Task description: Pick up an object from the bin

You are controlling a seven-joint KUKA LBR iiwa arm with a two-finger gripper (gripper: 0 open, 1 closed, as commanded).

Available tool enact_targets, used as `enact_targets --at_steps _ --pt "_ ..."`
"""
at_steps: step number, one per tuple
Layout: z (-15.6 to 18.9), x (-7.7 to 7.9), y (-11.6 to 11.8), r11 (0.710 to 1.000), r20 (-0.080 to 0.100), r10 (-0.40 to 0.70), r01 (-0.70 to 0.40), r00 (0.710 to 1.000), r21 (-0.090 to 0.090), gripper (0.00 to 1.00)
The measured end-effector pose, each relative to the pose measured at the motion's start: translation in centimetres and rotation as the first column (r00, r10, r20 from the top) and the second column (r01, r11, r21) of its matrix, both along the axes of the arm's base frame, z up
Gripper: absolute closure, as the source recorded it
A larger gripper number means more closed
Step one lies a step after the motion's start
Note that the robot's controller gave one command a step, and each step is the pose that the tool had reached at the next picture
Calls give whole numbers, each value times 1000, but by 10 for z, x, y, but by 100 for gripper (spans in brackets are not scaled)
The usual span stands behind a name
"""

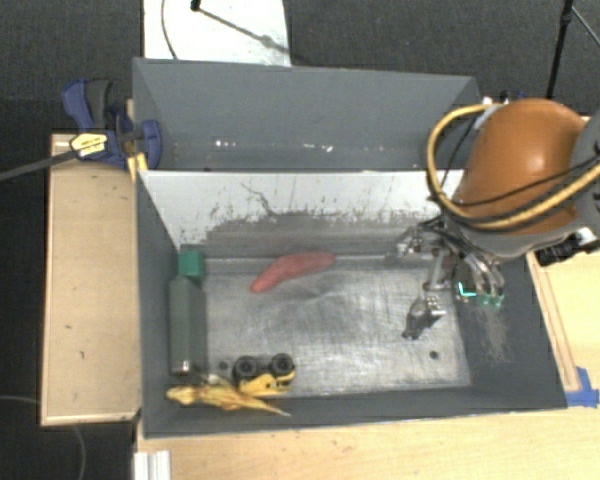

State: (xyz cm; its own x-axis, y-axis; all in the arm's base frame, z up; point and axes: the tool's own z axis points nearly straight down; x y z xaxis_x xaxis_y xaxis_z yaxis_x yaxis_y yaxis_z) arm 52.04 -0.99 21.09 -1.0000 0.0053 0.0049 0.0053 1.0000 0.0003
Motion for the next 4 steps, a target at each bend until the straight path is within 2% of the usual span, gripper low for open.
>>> enact_targets --at_steps 1,2,3,4 --pt "4 2 0 1000 8 0 0 1000 0 0" --pt "-33 14 1 996 13 91 -91 996 -1 0" --pt "-54 13 -2 988 3 153 -153 988 0 0" --pt "-84 -3 44 990 13 139 -139 990 -2 0"
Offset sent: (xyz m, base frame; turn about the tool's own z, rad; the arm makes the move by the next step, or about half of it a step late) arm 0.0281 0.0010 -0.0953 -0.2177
